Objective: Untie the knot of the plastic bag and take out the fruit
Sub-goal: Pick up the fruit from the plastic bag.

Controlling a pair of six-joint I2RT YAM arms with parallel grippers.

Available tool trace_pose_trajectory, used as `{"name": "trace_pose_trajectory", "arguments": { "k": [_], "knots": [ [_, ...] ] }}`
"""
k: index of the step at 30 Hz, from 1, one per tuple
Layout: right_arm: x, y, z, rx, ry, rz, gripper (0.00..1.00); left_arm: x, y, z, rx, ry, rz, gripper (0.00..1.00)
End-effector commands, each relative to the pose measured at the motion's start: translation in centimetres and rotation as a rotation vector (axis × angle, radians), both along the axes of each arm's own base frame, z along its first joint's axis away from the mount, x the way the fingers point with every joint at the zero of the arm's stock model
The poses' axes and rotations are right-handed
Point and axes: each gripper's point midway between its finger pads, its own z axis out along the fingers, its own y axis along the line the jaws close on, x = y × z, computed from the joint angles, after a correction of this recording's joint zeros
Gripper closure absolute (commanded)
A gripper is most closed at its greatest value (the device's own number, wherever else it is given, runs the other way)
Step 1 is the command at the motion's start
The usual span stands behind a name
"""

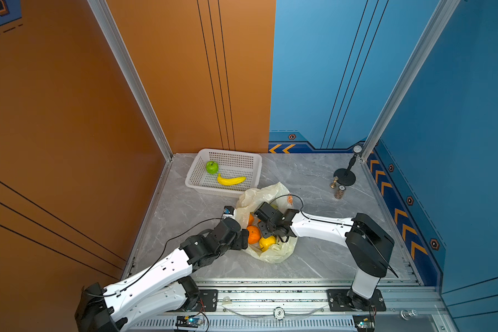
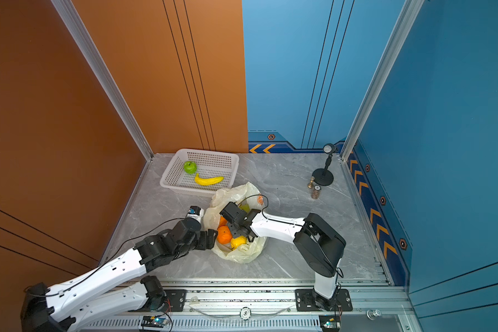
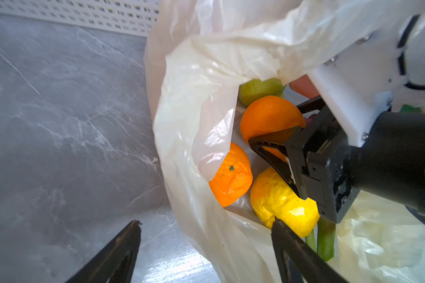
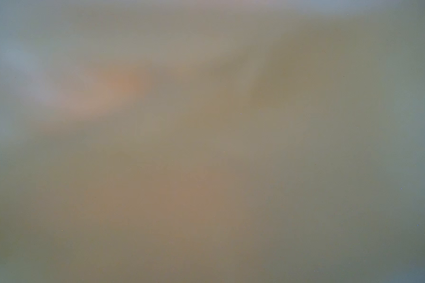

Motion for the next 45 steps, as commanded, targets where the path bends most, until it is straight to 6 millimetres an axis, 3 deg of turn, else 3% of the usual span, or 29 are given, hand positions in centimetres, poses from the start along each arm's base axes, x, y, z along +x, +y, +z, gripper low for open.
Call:
{"name": "trace_pose_trajectory", "arguments": {
  "k": [1, 6, 11, 16, 24, 29, 36, 40, 45],
  "knots": [
    [-0.9, 0.3, 1.1, 0.039, 0.003, 0.033, 0.58, 0.9, 1.4, 2.8, 0.045, -0.1, 0.019, 0.08],
    [-2.5, 0.7, 2.7, 0.102, 0.012, 0.079, 0.58, 2.7, 1.1, 5.2, 0.03, -0.155, 0.005, 0.06],
    [-3.8, 0.4, 4.2, 0.142, 0.003, 0.107, 0.57, 5.2, -0.1, 5.9, 0.015, -0.139, -0.003, 0.09],
    [-5.1, 0.3, 5.6, 0.203, 0.002, 0.15, 0.57, 7.4, -1.7, 5.6, 0.026, -0.121, -0.012, 0.12],
    [-6.3, 0.6, 9.1, 0.321, -0.023, 0.196, 0.57, 9.6, -1.6, 4.3, 0.026, -0.105, 0.036, 0.17],
    [-6.1, 0.6, 12.6, 0.429, -0.058, 0.189, 0.57, 9.5, -1.2, 4.8, 0.02, -0.118, 0.036, 0.17],
    [-3.9, -0.6, 17.8, 0.625, -0.072, 0.118, 0.57, 7.9, -2.7, 8.3, -0.054, -0.231, -0.157, 0.17],
    [-2.5, -1.4, 20.3, 0.708, -0.058, 0.091, 0.56, 7.1, -3.5, 11.2, -0.075, -0.379, -0.269, 0.16],
    [-1.5, -1.9, 23.6, 0.804, -0.057, 0.08, 0.56, 4.7, -6.4, 14.0, -0.085, -0.648, -0.544, 0.15]
  ]
}}
